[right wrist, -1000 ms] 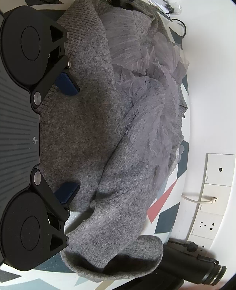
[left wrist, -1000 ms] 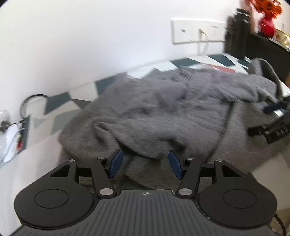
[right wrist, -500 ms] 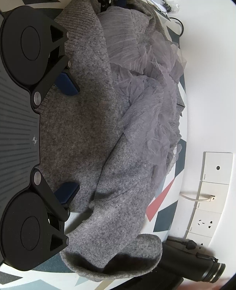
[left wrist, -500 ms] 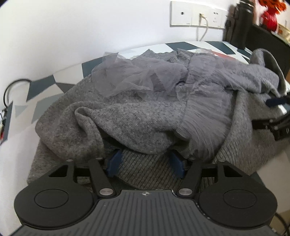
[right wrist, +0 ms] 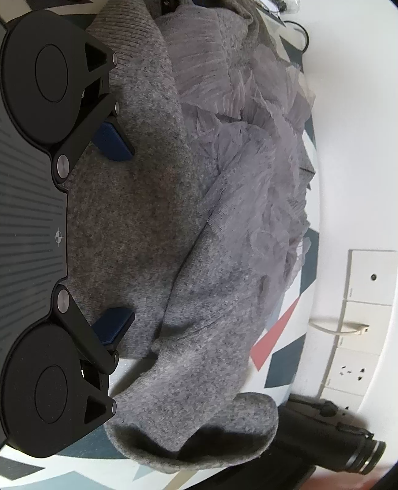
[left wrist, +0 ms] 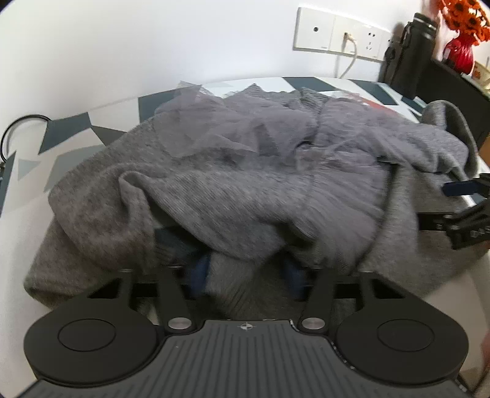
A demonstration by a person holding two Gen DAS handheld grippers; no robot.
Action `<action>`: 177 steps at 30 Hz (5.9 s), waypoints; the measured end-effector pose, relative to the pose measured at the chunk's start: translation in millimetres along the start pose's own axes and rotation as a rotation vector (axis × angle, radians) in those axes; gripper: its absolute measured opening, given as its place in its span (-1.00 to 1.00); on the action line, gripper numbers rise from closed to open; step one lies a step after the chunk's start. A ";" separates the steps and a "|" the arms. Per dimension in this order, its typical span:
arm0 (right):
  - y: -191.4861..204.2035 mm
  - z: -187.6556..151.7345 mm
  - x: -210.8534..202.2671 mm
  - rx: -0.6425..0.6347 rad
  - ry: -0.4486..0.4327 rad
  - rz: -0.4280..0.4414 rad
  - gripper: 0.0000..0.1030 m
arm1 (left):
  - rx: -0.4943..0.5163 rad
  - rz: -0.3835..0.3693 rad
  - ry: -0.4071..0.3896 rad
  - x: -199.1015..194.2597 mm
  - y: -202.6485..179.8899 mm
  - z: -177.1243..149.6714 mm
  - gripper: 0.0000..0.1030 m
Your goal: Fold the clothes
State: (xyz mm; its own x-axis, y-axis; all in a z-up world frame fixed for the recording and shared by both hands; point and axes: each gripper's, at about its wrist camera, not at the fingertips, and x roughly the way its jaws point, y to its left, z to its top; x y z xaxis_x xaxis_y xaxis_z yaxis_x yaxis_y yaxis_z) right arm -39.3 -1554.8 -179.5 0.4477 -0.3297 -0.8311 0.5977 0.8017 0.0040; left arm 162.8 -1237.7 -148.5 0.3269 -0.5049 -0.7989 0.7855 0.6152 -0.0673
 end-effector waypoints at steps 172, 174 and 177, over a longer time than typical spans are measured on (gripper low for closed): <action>-61.6 -12.3 -197.4 0.154 -0.257 0.143 0.78 | -0.308 -0.030 -0.236 -179.2 -15.7 -127.6 0.34; -53.8 16.3 -209.1 0.150 -0.296 0.191 0.80 | -0.296 -0.032 -0.266 -185.1 -16.2 -113.7 0.38; -38.5 52.3 -217.8 0.109 -0.359 0.223 0.98 | -0.285 -0.028 -0.289 -184.5 -18.5 -90.1 0.48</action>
State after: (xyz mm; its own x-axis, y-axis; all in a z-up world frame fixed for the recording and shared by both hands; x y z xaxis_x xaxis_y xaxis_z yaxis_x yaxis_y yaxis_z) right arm -125.0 -1539.9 30.5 0.7654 -0.3222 -0.5571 0.5180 0.8221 0.2362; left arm 40.6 -1101.4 -53.7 0.4733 -0.6481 -0.5966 0.6322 0.7215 -0.2823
